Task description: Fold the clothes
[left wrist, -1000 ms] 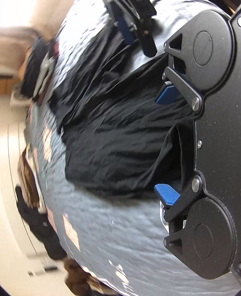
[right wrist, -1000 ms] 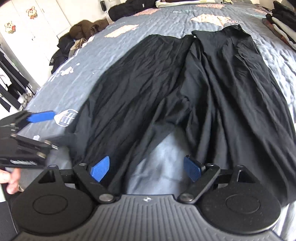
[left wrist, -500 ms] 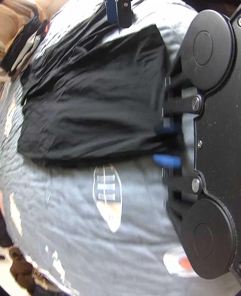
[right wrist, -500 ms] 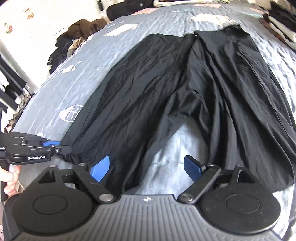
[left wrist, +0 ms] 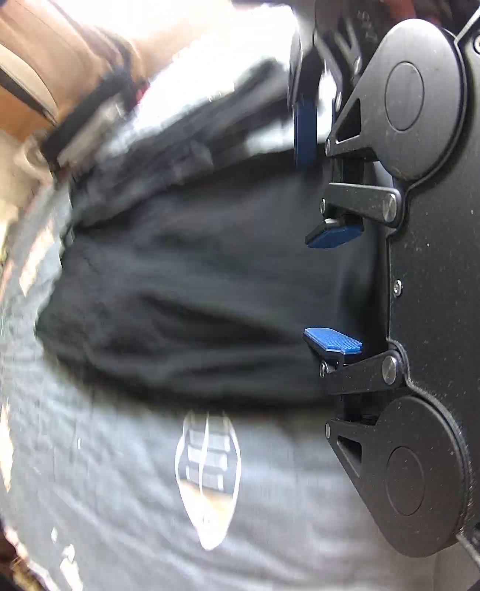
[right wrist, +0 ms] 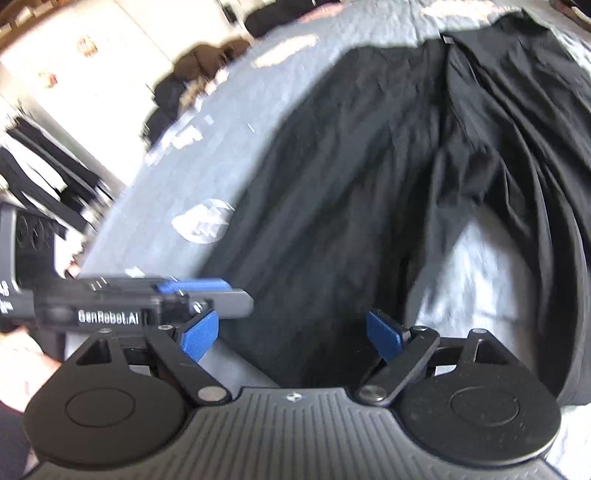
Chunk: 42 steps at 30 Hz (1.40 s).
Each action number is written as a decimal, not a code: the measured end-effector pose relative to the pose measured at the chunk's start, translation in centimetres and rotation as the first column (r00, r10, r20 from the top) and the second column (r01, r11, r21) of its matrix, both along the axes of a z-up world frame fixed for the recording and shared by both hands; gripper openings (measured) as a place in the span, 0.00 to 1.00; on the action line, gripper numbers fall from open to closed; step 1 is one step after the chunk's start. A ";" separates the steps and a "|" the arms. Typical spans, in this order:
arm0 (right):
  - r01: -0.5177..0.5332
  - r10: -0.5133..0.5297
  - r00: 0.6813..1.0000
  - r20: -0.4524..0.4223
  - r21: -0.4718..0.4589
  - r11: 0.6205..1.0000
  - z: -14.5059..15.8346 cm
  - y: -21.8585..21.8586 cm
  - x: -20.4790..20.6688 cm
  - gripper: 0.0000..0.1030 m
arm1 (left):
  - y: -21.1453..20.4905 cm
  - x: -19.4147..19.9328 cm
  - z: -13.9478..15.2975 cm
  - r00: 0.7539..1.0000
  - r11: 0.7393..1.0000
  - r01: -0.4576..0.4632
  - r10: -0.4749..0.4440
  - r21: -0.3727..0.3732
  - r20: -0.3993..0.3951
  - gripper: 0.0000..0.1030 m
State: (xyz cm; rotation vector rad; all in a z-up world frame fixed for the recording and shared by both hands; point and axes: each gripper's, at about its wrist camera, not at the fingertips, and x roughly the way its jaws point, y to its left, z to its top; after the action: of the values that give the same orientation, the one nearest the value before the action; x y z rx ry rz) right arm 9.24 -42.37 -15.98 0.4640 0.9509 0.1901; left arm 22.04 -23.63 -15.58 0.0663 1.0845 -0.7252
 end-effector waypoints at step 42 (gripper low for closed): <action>-0.178 0.173 0.984 -0.043 -0.273 0.945 -0.9 2.1 -2.9 0.87 | 6.3 -0.6 1.5 0.944 0.940 0.295 -0.315 0.173 0.102 0.06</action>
State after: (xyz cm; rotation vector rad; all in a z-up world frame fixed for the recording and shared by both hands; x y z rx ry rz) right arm 6.32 -40.30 -16.85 0.1235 1.0199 0.2108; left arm 21.47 -17.30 -14.06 0.4182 1.0163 -0.9011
